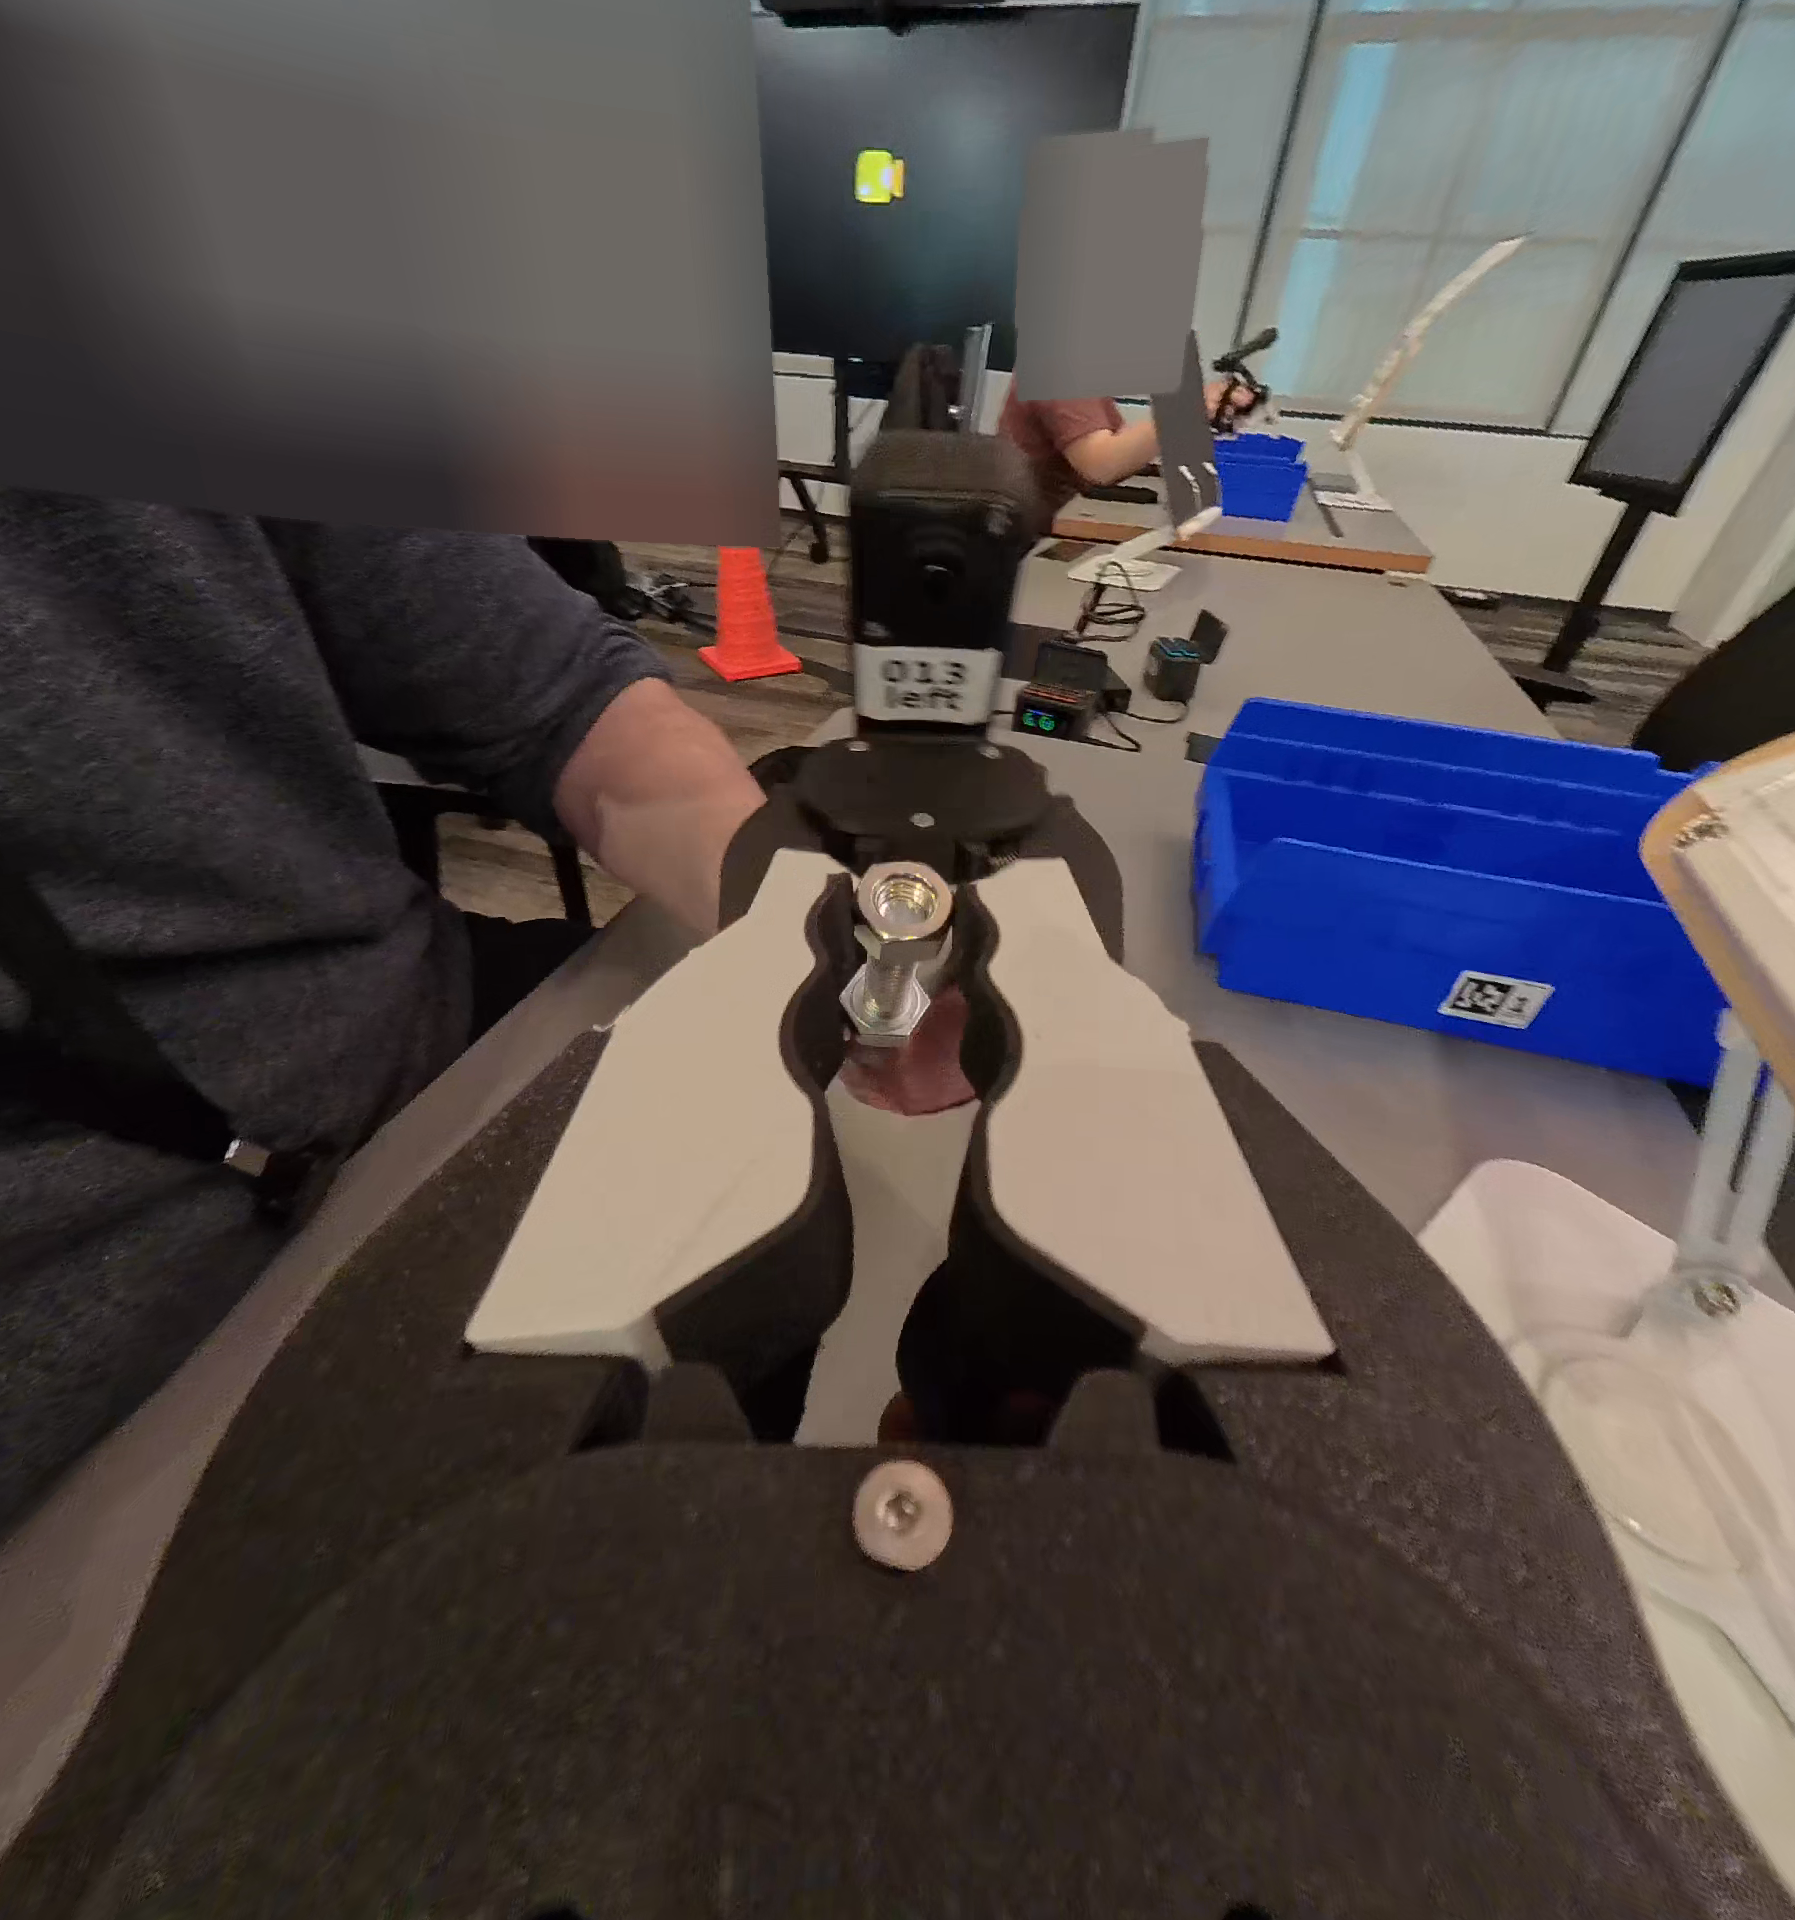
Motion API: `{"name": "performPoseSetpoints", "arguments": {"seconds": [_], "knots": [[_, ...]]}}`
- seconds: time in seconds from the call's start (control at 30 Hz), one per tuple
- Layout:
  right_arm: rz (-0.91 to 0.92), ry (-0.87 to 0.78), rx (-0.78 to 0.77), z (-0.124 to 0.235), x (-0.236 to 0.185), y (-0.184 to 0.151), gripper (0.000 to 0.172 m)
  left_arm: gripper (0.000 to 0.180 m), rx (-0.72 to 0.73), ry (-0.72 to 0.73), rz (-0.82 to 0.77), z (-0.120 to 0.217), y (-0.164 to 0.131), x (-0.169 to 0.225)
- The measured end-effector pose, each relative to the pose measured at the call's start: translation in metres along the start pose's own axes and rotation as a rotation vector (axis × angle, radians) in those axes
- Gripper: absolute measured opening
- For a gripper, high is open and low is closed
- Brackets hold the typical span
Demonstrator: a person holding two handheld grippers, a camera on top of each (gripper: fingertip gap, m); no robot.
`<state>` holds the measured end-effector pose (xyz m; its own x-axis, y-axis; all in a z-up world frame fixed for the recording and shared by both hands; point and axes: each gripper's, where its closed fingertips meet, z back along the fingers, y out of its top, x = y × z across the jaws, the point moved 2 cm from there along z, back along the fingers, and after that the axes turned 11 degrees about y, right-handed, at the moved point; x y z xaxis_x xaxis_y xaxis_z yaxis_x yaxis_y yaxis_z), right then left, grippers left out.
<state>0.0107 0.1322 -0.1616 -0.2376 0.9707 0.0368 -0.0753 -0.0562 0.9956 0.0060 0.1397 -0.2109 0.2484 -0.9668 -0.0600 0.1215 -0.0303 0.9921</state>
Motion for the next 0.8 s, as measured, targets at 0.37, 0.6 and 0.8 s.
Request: {"name": "performPoseSetpoints", "arguments": {"seconds": [0.37, 0.6, 0.8], "knots": [[-0.024, -0.216, -0.059, 0.006, 0.026, -0.011, 0.018, 0.038, -0.096, 0.429, -0.24, 0.005, -0.002, -0.034], [-0.03, -0.242, -0.068, 0.004, 0.029, -0.015, 0.018, 0.018, -0.129, 0.447, -0.241, 0.004, -0.006, -0.035], [-0.018, -0.186, -0.078, 0.004, 0.023, -0.012, 0.018, 0.018, -0.15, 0.293, -0.165, 0.003, -0.005, -0.026]]}}
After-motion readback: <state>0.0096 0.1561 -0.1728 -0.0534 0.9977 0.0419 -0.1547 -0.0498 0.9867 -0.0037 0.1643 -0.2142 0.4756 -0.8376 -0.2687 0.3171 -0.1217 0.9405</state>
